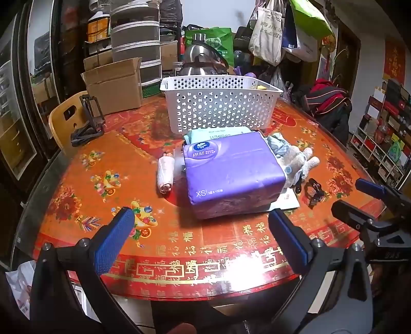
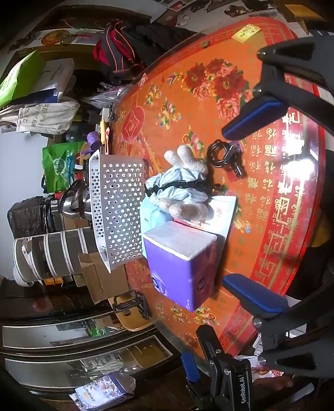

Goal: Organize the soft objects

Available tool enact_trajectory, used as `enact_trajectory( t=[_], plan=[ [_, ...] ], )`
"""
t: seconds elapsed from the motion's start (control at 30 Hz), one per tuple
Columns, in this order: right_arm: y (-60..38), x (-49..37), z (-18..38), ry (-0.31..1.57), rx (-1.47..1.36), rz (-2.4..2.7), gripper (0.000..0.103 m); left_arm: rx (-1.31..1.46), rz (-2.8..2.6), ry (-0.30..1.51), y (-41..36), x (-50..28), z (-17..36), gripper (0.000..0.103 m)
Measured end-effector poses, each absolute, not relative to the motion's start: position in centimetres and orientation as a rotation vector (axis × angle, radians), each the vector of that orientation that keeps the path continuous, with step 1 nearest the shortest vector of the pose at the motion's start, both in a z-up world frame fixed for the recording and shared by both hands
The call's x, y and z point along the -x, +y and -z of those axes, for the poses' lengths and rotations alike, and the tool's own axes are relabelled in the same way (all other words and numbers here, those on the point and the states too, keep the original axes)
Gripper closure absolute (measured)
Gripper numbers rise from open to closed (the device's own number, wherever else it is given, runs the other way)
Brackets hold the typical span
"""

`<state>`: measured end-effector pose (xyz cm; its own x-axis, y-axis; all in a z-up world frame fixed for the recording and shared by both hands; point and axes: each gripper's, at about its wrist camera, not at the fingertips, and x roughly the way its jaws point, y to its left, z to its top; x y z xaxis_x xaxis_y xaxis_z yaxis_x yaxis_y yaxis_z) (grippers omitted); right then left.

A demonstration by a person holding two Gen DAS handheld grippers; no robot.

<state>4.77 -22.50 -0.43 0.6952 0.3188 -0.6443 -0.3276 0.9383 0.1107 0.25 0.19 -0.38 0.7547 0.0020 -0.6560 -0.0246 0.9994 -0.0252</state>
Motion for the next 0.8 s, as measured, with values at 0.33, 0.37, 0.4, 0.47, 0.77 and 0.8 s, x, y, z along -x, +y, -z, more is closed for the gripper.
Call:
enact_trajectory(
  t=[0.33,0.37,0.4,0.47,0.77,0.8],
  plan=[
    [-22.36,-4.78,0.51,0.719,0.016,-0.362,0.0,0.032,-0.017,0.714,0.02,-0.32,0.48,0.0],
    [-22.35,-4.77,0.5,0.719,0.016,-0.362,0.0,0.034,-0.017,0.715,0.09,-0.34,0.5,0.0],
    [-22.34,-4.77,0.52,0.719,0.016,-0.362,0.0,0.034,-0.016,0.715,0.06,-0.34,0.53,0.0],
    [-22.34,-4.77,0.51,0.719,0.016,-0.362,0.0,0.033,-0.017,0.715,0.06,-0.34,0.52,0.0],
    [-22.14,-4.74,0.46,0.718,0.018,-0.364,0.0,0.035,-0.02,0.712,0.15,-0.46,0.59,0.0],
    [-22.18,-4.75,0.5,0.718,0.018,-0.364,0.0,0.033,-0.022,0.714,0.16,-0.49,0.6,0.0]
  ],
)
